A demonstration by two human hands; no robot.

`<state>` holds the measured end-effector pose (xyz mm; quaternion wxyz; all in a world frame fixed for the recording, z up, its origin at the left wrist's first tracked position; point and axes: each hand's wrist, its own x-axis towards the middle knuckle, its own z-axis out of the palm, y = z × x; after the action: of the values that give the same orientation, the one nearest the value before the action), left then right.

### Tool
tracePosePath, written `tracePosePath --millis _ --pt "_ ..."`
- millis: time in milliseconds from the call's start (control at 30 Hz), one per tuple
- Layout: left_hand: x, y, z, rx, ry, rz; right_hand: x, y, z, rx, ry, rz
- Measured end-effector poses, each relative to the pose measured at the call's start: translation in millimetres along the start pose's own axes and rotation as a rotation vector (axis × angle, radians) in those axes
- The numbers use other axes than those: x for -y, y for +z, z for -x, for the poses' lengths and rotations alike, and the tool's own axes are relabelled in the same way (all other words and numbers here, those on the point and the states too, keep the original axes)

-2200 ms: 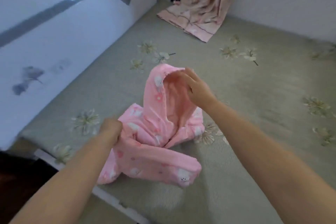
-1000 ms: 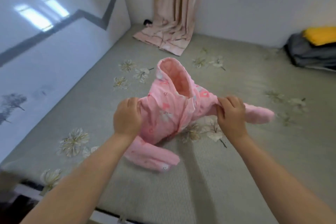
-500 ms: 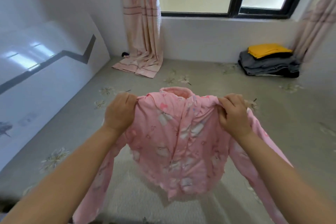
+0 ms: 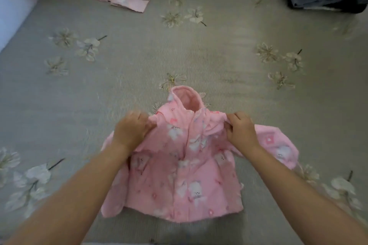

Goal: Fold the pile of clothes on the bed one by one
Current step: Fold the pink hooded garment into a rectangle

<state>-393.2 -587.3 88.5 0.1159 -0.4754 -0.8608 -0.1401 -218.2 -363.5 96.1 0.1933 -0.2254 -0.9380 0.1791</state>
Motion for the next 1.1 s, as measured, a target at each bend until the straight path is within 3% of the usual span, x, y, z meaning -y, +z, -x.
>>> tracePosePath --millis 100,200,233,267,300,367,400,433,500,567,667,733,833,867,900,967,1100 --pt "12 47 0 0.196 -0.009 0.049 -20 44 -7 0.247 0.178 0.061" --pt "20 74 -23 0.501 -0.182 0.129 -39 65 -33 0.637 0.426 0.148" --pt "24 78 -36 0.482 -0.220 0.173 -42 67 -47 0.652 0.458 0.155" --pt "26 79 -50 0.414 -0.212 0.217 -44 66 -63 0.598 0.448 0.140" --pt "30 79 -64 0.251 -0.158 0.239 -47 66 -77 0.442 0.379 0.089" --pt "44 79 -89 -0.146 -0.013 0.170 -49 62 -98 0.016 0.158 0.000" --pt "50 80 -96 -0.258 0.034 0.139 -49 61 -103 -0.169 0.069 -0.016" --pt "54 84 -101 -0.317 0.039 0.112 -50 63 -105 -0.287 0.022 -0.025" --pt "59 102 -104 -0.357 -0.004 0.069 -51 78 -102 -0.362 -0.006 -0.004" --pt "56 125 -103 -0.187 -0.193 -0.013 -62 106 -101 -0.228 0.123 0.136" --pt "48 151 -113 0.255 -0.581 -0.071 -87 136 -110 0.252 0.463 0.376" --pt "38 160 -114 0.256 -0.420 -0.036 -102 151 -106 0.392 0.459 0.394" --pt "21 177 -81 0.200 -0.056 -0.035 -94 158 -66 0.508 0.208 0.326" --pt "17 180 -60 0.279 -0.018 -0.020 -88 159 -45 0.528 0.128 0.301" --pt "14 181 -38 0.406 -0.076 0.012 -81 160 -23 0.540 0.067 0.290" --pt "16 180 10 0.718 -0.352 0.047 -75 164 19 0.688 0.070 0.288" --pt "15 176 63 0.779 -0.422 0.006 -81 175 61 0.697 0.148 0.237"
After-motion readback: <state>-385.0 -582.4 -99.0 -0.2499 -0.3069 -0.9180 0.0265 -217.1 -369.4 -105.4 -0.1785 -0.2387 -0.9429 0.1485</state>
